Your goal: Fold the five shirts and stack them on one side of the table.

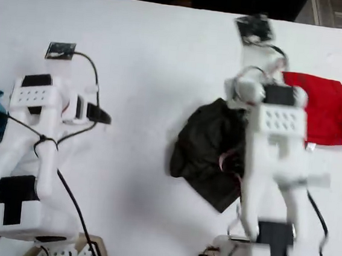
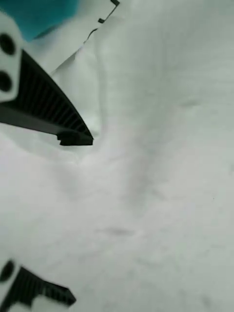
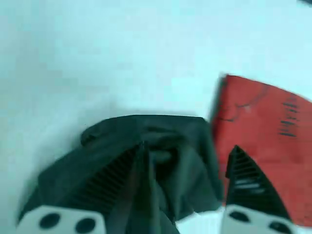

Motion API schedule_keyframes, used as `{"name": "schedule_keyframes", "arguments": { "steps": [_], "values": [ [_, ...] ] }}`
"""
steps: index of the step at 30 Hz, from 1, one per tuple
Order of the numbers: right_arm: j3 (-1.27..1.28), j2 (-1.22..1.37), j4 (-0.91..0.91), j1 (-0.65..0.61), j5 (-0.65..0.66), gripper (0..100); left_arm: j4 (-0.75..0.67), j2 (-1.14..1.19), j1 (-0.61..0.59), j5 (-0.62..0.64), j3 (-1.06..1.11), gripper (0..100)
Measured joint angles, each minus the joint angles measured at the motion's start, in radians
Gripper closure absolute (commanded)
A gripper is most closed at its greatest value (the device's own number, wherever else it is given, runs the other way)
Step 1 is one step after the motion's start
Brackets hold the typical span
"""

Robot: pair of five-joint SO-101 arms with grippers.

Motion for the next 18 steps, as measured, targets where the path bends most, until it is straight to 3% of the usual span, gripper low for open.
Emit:
{"name": "schedule_keyframes", "arguments": {
  "steps": [9, 18],
  "values": [
    [-0.526, 0.562, 0.232, -0.026, -0.011, 74.0, -0.012, 0.0, 0.003, 0.0, 0.008, 56],
    [-1.036, 0.904, 0.531, -0.049, -0.011, 74.1, -0.02, 0.0, 0.003, 0.0, 0.011, 56]
  ]
}}
